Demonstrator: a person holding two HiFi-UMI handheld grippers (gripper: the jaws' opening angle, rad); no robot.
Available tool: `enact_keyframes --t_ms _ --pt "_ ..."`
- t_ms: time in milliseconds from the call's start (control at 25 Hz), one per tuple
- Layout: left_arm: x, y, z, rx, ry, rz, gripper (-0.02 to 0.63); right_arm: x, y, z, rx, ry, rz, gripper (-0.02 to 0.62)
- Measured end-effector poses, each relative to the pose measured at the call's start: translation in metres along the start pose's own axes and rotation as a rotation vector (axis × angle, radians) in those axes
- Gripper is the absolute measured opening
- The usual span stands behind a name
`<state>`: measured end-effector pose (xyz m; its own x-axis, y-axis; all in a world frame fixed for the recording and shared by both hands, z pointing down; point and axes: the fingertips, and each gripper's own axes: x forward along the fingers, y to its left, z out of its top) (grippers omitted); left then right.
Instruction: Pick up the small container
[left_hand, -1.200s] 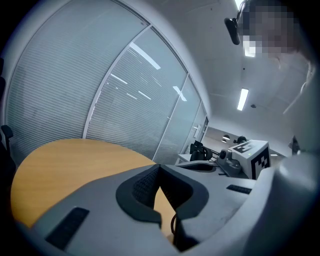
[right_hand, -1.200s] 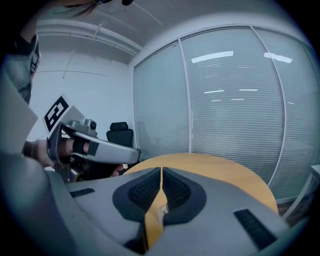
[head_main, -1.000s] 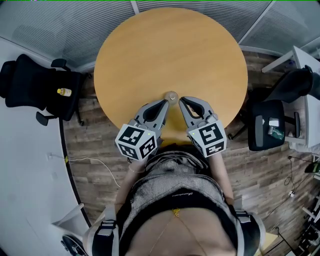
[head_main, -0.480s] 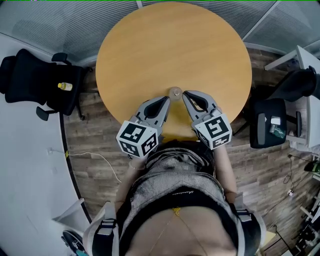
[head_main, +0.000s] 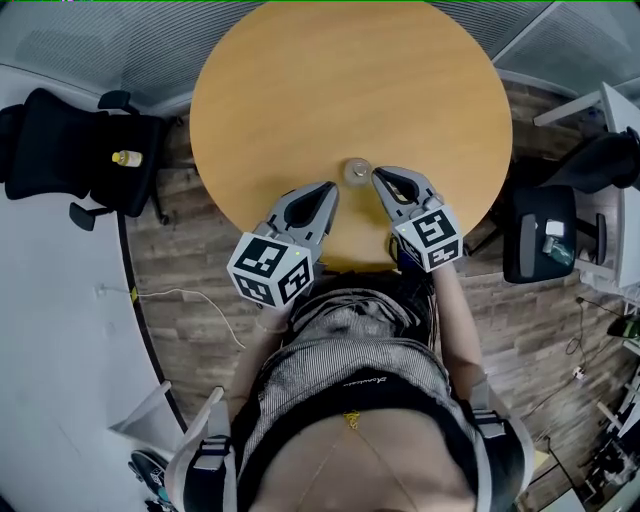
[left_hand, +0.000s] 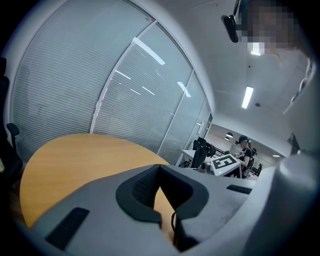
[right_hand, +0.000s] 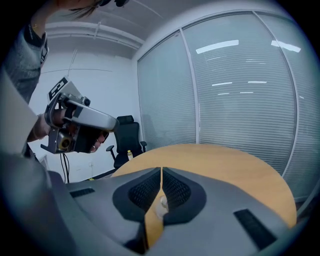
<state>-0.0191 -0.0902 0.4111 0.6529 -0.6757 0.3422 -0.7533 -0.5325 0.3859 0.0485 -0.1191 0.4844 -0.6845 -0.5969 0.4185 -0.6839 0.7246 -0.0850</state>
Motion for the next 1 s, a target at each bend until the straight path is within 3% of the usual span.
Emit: enact_keyframes --t_ms 1000 --pt "-0.018 0.018 -0.024 -0.052 0.049 0.021 0.006 0.050 -0.015 -0.112 0.064 0.239 -0.061 0.025"
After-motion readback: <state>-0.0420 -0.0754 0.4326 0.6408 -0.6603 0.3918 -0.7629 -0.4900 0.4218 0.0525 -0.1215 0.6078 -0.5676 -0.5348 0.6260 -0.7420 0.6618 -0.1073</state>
